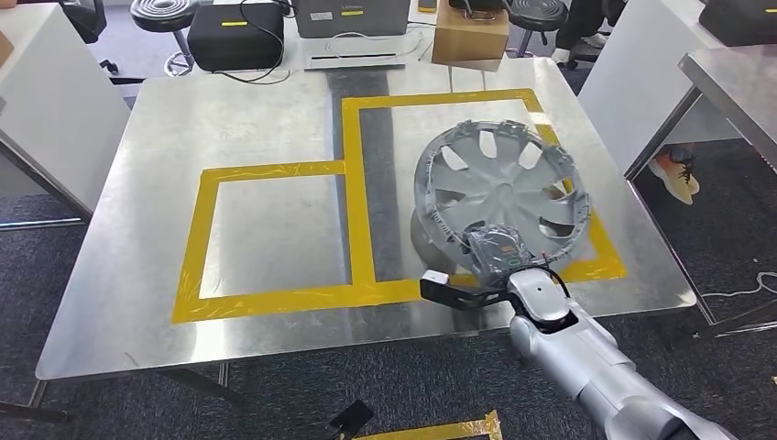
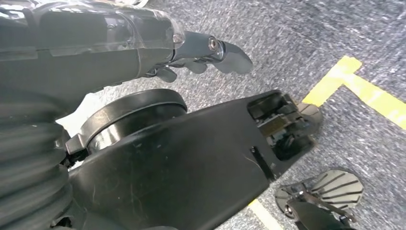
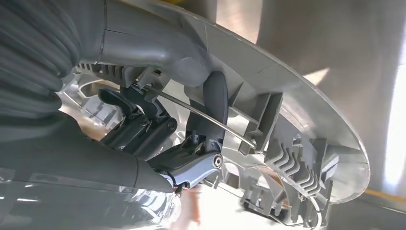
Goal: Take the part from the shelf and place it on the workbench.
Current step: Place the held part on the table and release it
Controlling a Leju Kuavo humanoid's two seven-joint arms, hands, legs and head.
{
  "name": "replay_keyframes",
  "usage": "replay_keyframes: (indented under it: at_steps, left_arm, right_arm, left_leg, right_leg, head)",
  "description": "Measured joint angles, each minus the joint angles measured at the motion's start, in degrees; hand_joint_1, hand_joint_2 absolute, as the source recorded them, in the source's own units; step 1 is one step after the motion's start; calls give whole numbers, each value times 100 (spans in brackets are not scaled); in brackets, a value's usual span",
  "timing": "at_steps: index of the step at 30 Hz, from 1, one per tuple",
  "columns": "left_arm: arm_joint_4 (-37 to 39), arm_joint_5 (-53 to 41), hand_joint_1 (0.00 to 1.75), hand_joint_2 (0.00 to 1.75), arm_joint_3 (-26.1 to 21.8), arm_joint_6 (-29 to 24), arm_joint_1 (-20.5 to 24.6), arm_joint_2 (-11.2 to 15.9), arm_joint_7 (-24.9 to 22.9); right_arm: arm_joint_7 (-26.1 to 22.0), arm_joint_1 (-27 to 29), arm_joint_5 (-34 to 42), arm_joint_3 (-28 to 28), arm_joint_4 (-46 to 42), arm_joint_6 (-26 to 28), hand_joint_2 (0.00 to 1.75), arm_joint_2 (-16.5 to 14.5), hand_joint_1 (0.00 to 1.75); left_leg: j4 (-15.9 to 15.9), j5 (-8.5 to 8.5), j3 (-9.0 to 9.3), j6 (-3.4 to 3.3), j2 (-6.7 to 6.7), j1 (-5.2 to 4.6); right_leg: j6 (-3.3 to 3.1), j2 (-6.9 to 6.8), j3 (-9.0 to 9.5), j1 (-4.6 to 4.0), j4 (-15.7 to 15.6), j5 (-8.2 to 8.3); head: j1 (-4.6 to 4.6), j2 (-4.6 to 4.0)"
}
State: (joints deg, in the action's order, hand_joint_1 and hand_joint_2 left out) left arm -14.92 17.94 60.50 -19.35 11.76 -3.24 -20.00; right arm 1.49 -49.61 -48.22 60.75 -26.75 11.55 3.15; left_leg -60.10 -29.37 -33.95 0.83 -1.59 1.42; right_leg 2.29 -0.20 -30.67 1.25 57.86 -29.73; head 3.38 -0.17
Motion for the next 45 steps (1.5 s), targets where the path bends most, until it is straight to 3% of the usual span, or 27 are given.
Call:
replay_keyframes:
  at_steps: [5, 12, 19, 39, 45]
  left_arm:
    - [-1, -82, 0, 175, 0, 36, 27, -14, 0]
    - [-1, -171, 0, 175, 10, 105, 29, -15, 0]
    - [-1, -203, 0, 175, 87, 149, 27, -15, -8]
    - [1, -257, 0, 175, 136, 237, 26, 5, -9]
    - [1, -273, 0, 175, 136, 254, 19, 5, -8]
  right_arm:
    - [-248, 124, 19, 96, -78, -2, 175, -395, 175]
    - [-637, 216, 91, 197, -149, 149, 175, -700, 175]
    - [-574, 224, 168, 285, -223, 134, 175, -898, 175]
    - [28, 209, 385, 277, -146, -28, 175, -571, 175]
    - [384, 174, 521, 236, -84, -99, 175, -279, 175]
  left_leg:
    - [6, 0, 1, 0, 7, 1]
    - [7, 0, -2, 0, 26, 2]
    - [7, 0, -4, 0, 77, 2]
    - [5, 2, -4, -2, 162, 2]
    - [5, 5, -4, -6, 182, 2]
  right_leg:
    - [-2, 1, -4, 0, 0, -2]
    - [-3, 1, -3, 2, -3, -2]
    - [-3, -14, 0, 2, -3, -2]
    - [-2, -64, 19, 5, -12, -4]
    - [-2, -81, 32, 6, -22, -4]
  head:
    - [1, 0]
    - [1, 0]
    - [1, 0]
    - [1, 0]
    - [0, 0]
